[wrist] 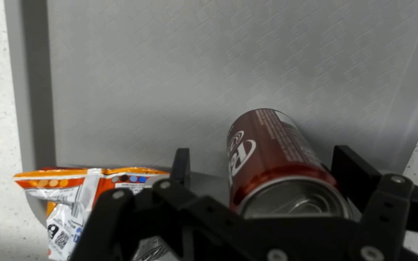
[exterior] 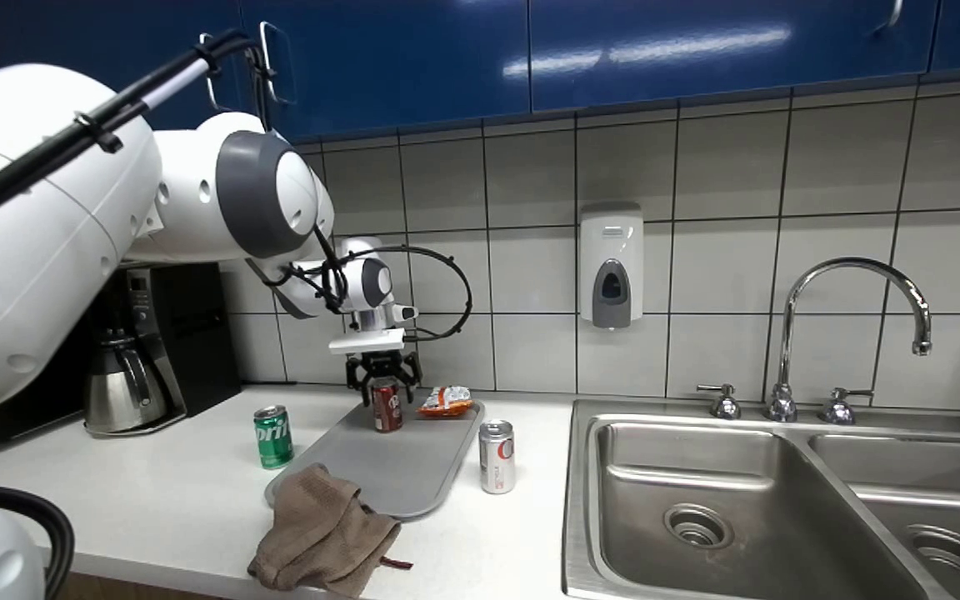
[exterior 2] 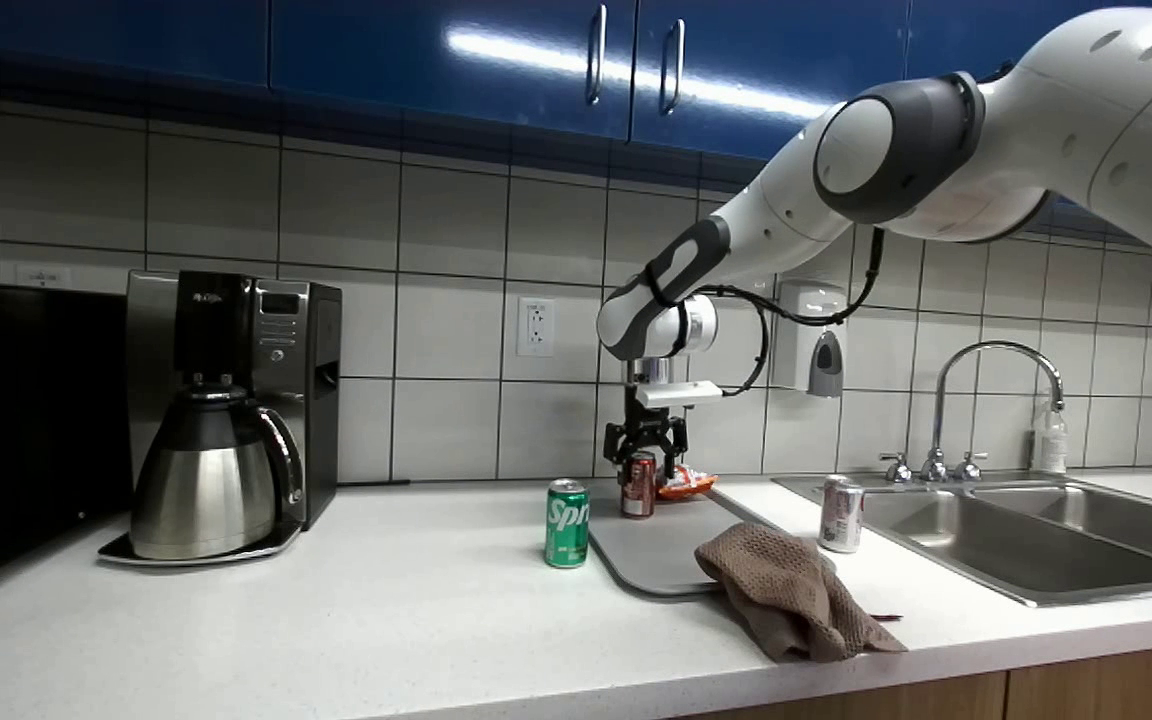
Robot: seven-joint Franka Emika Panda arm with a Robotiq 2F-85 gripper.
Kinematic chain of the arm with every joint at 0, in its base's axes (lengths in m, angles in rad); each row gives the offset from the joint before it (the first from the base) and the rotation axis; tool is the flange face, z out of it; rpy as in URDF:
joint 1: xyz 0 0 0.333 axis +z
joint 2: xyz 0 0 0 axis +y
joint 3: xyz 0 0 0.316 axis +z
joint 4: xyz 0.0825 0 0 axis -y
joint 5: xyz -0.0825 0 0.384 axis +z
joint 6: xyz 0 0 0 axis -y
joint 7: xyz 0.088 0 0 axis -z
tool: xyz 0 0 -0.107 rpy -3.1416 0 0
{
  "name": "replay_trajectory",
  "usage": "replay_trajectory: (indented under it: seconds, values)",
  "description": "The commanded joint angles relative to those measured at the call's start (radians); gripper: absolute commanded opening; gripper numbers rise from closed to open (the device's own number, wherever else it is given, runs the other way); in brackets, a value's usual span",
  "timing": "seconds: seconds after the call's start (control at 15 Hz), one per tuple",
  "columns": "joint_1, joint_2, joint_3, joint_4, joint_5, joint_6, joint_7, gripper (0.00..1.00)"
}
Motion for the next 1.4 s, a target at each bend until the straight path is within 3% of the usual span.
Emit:
replay_trajectory:
  seconds: [0.0,0.33,0.4,0.47,0.67,0.8,1.33]
  values:
    - [-0.007,0.032,0.007,0.072,0.014,-0.054,0.011,1.00]
    - [-0.007,0.038,0.008,0.091,0.014,-0.063,0.008,1.00]
    - [-0.008,0.038,0.009,0.092,0.015,-0.064,0.005,0.75]
    - [-0.008,0.037,0.010,0.091,0.015,-0.067,0.003,0.72]
    - [-0.009,0.037,0.011,0.092,0.014,-0.082,-0.003,0.49]
    - [-0.009,0.032,0.013,0.086,0.014,-0.083,-0.006,0.38]
    - [-0.019,-0.035,0.055,0.044,0.041,-0.075,-0.069,0.38]
